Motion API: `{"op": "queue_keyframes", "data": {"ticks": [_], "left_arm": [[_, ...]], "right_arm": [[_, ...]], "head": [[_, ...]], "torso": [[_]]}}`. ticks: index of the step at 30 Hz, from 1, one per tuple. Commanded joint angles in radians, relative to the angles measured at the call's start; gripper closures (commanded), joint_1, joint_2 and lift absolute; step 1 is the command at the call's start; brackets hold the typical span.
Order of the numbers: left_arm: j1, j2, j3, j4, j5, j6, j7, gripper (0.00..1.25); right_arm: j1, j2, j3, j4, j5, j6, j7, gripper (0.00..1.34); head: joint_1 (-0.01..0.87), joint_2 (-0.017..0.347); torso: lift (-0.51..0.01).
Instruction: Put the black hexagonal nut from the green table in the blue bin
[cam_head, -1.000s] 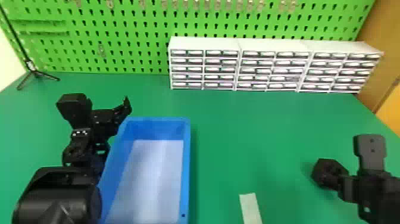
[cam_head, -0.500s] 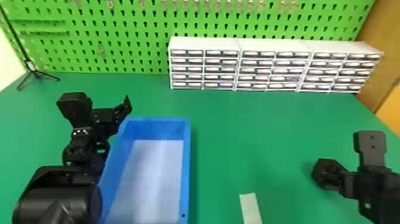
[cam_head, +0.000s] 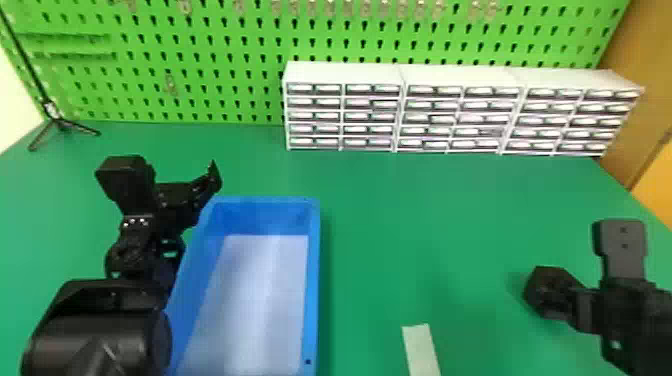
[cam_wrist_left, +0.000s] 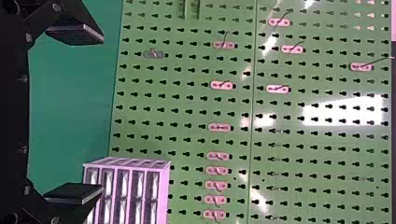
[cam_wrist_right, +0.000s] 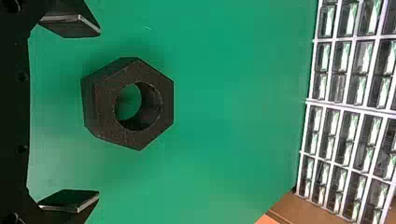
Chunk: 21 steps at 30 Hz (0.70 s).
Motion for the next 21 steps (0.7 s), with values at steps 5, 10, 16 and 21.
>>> {"op": "queue_keyframes", "data": {"ticks": [5, 10, 16, 21], "left_arm": [[-0.002, 0.000, 0.000, 0.000, 0.000, 0.000, 0.000, 0.16], [-0.002, 0.000, 0.000, 0.000, 0.000, 0.000, 0.001, 0.16], [0.000, 0.000, 0.000, 0.000, 0.000, 0.000, 0.000, 0.16], [0.000, 0.000, 0.000, 0.000, 0.000, -0.001, 0.000, 0.16]], "right_arm": [[0.000, 0.000, 0.003, 0.000, 0.001, 0.000, 0.000, 0.08], [-0.002, -0.001, 0.005, 0.000, 0.000, 0.000, 0.000, 0.08], [-0.002, -0.001, 0.005, 0.002, 0.000, 0.000, 0.000, 0.08], [-0.002, 0.000, 0.006, 0.002, 0.000, 0.002, 0.000, 0.08]], "head": [[0.686, 0.028], [0.686, 0.028], [0.686, 0.028], [0.686, 0.028]], "torso": [[-0.096], [-0.096], [-0.096], [-0.096]]}}
